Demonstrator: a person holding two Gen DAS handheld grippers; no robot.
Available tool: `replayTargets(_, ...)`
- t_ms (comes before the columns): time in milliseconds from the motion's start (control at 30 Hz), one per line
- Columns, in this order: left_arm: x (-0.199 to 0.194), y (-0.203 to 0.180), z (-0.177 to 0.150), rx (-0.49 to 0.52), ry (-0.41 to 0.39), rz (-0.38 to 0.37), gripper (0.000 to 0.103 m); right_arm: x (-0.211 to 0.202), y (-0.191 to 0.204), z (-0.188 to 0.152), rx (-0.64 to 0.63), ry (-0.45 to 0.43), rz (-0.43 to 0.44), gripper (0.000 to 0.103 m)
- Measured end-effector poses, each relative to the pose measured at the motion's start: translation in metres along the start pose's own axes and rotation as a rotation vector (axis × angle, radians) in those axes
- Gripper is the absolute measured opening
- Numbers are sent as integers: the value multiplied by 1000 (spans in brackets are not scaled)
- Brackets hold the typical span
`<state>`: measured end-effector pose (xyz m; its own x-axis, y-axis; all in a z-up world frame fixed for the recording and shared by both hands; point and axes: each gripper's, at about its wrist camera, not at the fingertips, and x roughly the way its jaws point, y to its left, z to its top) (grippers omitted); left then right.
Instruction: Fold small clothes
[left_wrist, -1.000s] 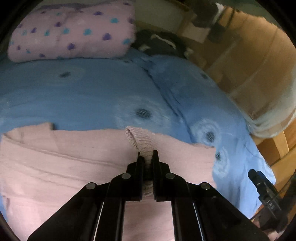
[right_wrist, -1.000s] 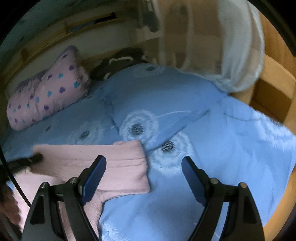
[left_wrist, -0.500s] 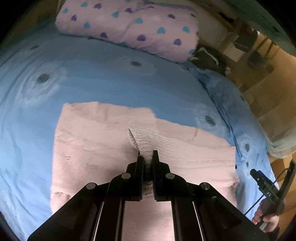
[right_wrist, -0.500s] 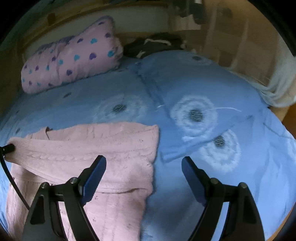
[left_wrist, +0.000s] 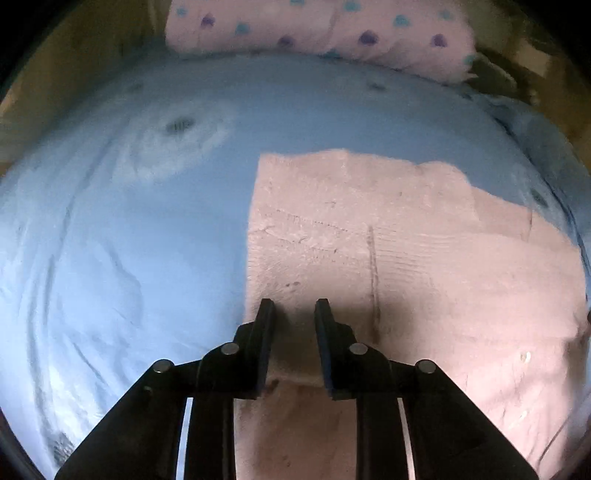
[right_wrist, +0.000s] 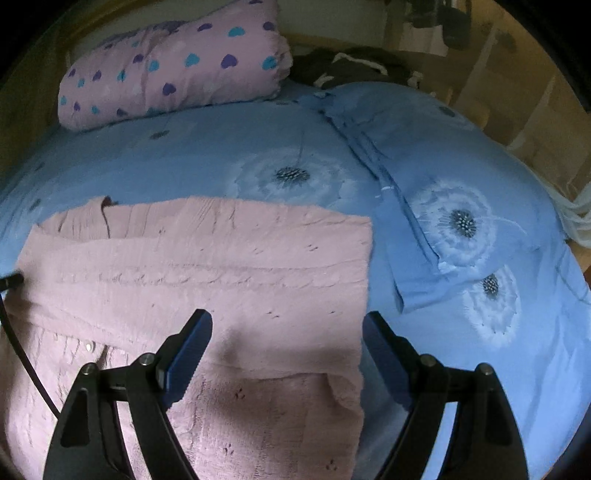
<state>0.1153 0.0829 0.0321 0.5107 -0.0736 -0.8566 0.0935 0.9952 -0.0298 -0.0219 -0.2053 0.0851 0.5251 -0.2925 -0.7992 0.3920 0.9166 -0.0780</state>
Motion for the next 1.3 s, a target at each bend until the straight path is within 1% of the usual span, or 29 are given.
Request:
replayTargets(33, -8, 1, -5, -7, -17, 12, 2, 0, 2, -2, -16, 3, -2, 87)
replayTargets(67, -17, 1, -11, 3, -29, 50, 2, 0, 3, -4, -30, 7, -6, 87)
replayTargets(100, -26, -2, -18, 39, -52, 104, 4, 0, 4, -6, -35, 10, -8, 87)
replayTargets(133, -34, -6, -24, 81, -78, 162, 10, -1, 4, -8, -31, 13, -1, 87)
replayTargets(200, -45, -16, -37, 192, -145, 284, 14, -3, 4, -13, -22, 22, 16, 87)
replayTargets(267, -49, -23, -48, 293, -186, 340, 14, -5, 7, -18, -27, 29, 27, 87)
replayTargets(333, -47, -26, -57, 362, -202, 373, 14, -9, 12, -26, -60, 26, 25, 87)
replayTargets(433, -44, -27, -74, 509, -232, 435, 14, -15, 20, -34, -106, 15, 22, 87)
replayTargets(500, -40, -24, -87, 594, -235, 473, 14, -17, 25, -38, -123, 12, 22, 87)
replayTargets(533, -39, -21, -94, 621, -222, 480, 14, -19, 26, -39, -127, 11, 26, 87)
replayTargets(567, -35, -15, -101, 641, -182, 471, 14, -21, 28, -41, -127, 8, 31, 87)
replayTargets(633, -29, -4, -110, 639, -101, 447, 14, -26, 32, -46, -133, 0, 43, 87)
replayTargets(667, -26, 4, -115, 617, -53, 430, 14, -28, 34, -48, -142, -5, 44, 87)
replayTargets(700, -28, 11, -118, 579, -36, 404, 14, -32, 38, -51, -154, -13, 42, 87)
replayTargets(767, -42, 25, -116, 475, -43, 338, 14, -38, 44, -56, -173, -29, 53, 87)
replayTargets(833, -63, 42, -119, 310, -45, 232, 14, -44, 50, -61, -184, -44, 68, 87)
replayTargets(900, -80, 51, -128, 207, -56, 162, 14, -50, 57, -70, -197, -54, 83, 87)
replayTargets(933, -94, 55, -138, 147, -79, 115, 15, -53, 60, -76, -206, -49, 84, 87)
replayTargets(967, -107, 60, -148, 87, -98, 53, 16, -55, 61, -83, -212, -43, 86, 87)
replayTargets(1000, -118, 65, -159, 14, -105, -19, 20, -60, 61, -93, -215, -40, 91, 87)
replayTargets(1033, -126, 71, -168, -58, -105, -87, 26, -63, 61, -102, -218, -36, 98, 87)
replayTargets(1100, -133, 86, -193, -256, -107, -257, 35, -66, 61, -121, -224, -11, 92, 87)
replayTargets(1133, -130, 89, -200, -323, -97, -302, 35, -64, 59, -129, -217, 8, 81, 87)
replayTargets(1167, -124, 96, -212, -408, -67, -341, 35, -62, 56, -137, -203, 37, 73, 88)
replayTargets(1200, -119, 99, -216, -451, -53, -349, 35, -59, 53, -148, -177, 77, 74, 92)
replayTargets(1233, -115, 101, -218, -472, -55, -349, 35, -59, 49, -152, -152, 84, 77, 97)
replayTargets(1300, -117, 95, -218, -442, -60, -330, 35, -63, 36, -161, -60, 86, 94, 102)
